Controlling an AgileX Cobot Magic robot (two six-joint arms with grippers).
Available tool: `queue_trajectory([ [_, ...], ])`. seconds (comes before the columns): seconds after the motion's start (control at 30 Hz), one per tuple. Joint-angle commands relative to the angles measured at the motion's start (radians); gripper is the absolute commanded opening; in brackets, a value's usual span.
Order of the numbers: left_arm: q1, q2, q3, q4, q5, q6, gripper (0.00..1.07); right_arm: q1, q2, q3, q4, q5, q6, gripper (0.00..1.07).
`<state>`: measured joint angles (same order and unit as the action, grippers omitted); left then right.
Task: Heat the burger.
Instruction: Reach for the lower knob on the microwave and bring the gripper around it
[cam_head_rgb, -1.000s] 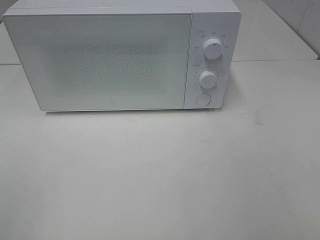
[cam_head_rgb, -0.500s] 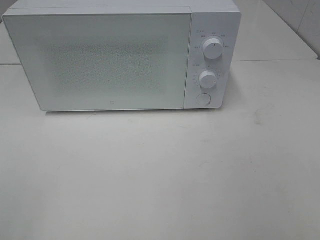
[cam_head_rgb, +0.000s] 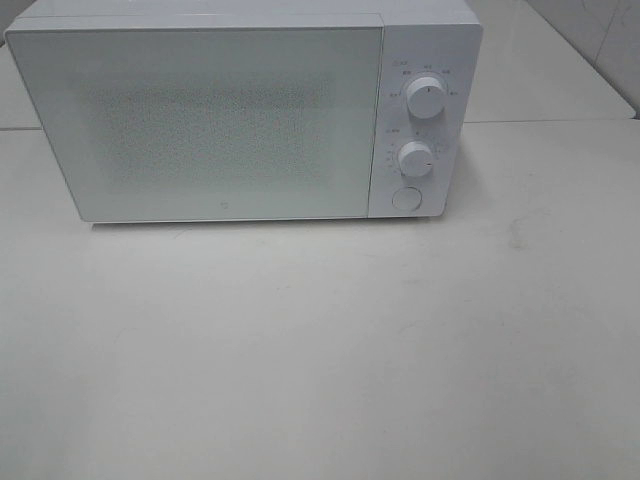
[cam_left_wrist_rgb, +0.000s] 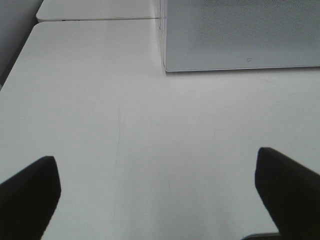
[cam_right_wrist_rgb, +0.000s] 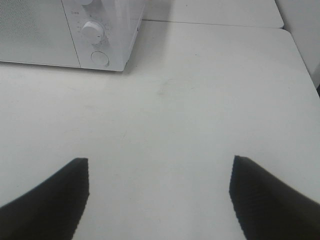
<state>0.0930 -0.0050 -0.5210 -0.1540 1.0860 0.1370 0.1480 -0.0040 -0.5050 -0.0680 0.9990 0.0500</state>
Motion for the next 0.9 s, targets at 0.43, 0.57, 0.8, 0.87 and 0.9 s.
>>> queue_trajectory([
  [0.43, 0.003, -0.024, 0.003, -0.005, -0.013, -0.008, 0.98, -0.003, -0.016, 0.001, 0.001, -0.006, 0.019, 0.75],
  [0.57, 0.003, -0.024, 0.003, -0.005, -0.013, -0.008, 0.98, -0.003, -0.016, -0.017, -0.003, -0.027, 0.040, 0.75],
  [0.8, 0.003, -0.024, 0.003, -0.005, -0.013, -0.008, 0.98, -0.003, 0.004, -0.032, -0.009, -0.160, 0.051, 0.75],
  [0.87, 0.003, -0.024, 0.003, -0.005, -0.013, -0.008, 0.98, -0.003, 0.017, -0.032, -0.009, -0.169, 0.051, 0.75],
  [0.9, 0.003, -0.024, 0.003, -0.004, -0.013, -0.008, 0.98, -0.003, 0.049, -0.032, -0.010, -0.187, 0.051, 0.75],
])
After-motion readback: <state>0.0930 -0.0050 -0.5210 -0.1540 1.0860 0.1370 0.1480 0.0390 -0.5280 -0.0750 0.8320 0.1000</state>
